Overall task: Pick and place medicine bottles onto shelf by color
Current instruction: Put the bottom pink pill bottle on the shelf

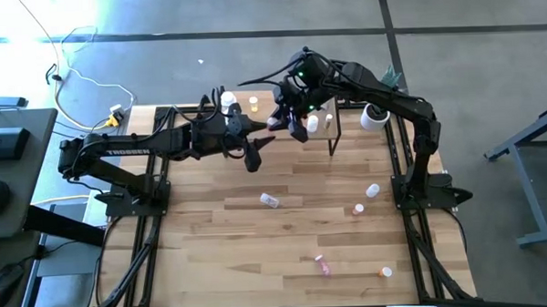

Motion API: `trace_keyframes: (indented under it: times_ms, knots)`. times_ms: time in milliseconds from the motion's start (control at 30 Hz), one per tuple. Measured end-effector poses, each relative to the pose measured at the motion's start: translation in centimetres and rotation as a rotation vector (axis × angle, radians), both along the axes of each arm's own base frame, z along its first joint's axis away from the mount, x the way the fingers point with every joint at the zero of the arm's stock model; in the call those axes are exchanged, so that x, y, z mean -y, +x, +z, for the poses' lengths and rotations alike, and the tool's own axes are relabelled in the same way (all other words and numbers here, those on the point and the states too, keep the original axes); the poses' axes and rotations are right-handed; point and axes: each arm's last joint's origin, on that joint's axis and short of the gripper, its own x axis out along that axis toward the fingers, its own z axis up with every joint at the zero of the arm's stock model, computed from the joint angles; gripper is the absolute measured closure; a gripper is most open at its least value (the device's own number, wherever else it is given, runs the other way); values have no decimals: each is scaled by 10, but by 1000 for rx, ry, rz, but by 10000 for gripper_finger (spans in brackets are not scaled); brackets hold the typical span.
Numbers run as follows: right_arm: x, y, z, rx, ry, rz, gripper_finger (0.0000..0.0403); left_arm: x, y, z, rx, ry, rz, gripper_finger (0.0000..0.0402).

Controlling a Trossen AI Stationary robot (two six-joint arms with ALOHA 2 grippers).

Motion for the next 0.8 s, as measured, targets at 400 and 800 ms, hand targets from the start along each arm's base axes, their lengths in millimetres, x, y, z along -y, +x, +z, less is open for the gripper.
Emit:
trace_keyframes:
  times_ms: [400, 800]
  knots:
    - [24, -9, -2, -55, -87, -166, 304, -4, -3, -3, -46, 19, 111, 170]
    - [65, -15, 3, 16, -188, -392, 304, -26, -10, -4, -46, -5, 127, 172]
